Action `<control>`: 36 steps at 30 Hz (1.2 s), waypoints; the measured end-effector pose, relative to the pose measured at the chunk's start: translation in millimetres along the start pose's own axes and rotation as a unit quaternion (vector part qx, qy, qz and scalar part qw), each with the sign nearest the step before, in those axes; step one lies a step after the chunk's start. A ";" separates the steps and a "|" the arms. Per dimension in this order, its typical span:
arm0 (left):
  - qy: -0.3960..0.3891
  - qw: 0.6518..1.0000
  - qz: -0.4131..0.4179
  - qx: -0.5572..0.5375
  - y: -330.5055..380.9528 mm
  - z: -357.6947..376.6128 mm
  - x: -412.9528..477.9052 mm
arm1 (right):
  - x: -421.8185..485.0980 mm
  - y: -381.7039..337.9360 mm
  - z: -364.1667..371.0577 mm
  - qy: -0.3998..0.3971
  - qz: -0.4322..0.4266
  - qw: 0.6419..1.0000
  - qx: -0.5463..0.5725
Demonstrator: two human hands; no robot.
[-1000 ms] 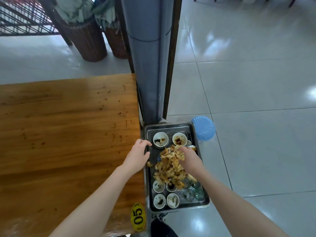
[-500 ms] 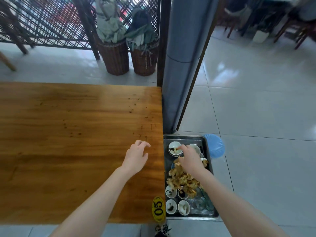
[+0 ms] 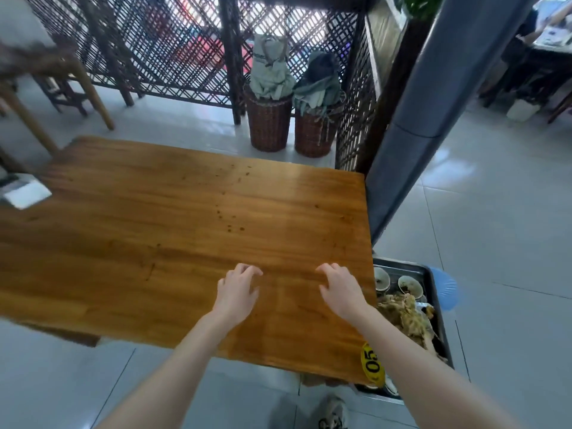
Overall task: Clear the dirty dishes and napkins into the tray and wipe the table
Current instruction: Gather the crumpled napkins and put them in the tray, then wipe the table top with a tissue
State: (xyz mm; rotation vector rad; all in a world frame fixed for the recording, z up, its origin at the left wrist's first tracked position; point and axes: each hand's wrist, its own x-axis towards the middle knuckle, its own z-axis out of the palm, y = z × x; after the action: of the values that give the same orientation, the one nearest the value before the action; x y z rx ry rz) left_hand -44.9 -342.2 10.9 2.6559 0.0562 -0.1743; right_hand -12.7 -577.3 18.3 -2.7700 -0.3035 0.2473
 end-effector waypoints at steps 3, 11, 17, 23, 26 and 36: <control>0.026 0.999 -0.030 -0.005 -40.7 -21.0 -16.3 | 2.4 -44.0 15.5 -0.014 -0.027 0.999 -0.010; 0.065 0.995 -0.069 0.003 -139.0 -75.5 -42.2 | 28.4 -147.0 43.3 -0.035 -0.081 0.995 -0.039; 0.095 0.991 -0.099 -0.003 -197.3 -109.6 -40.8 | 61.0 -212.5 52.2 -0.035 -0.121 0.991 -0.047; 0.120 0.984 -0.133 0.000 -252.6 -138.4 -38.0 | 96.2 -272.4 71.7 -0.057 -0.164 0.984 -0.036; 0.123 0.979 -0.162 0.003 -281.3 -150.2 -36.9 | 115.3 -298.8 86.1 -0.073 -0.188 0.979 -0.031; 0.116 0.971 -0.208 0.006 -374.5 -211.7 9.6 | 208.3 -386.5 106.2 -0.096 -0.206 0.974 -0.012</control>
State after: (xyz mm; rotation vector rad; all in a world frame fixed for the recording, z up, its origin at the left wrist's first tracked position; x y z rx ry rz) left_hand -37.5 87.8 24.4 2.6297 0.6931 0.0038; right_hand 96.7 -139.2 28.5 -2.6283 -0.9207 0.4050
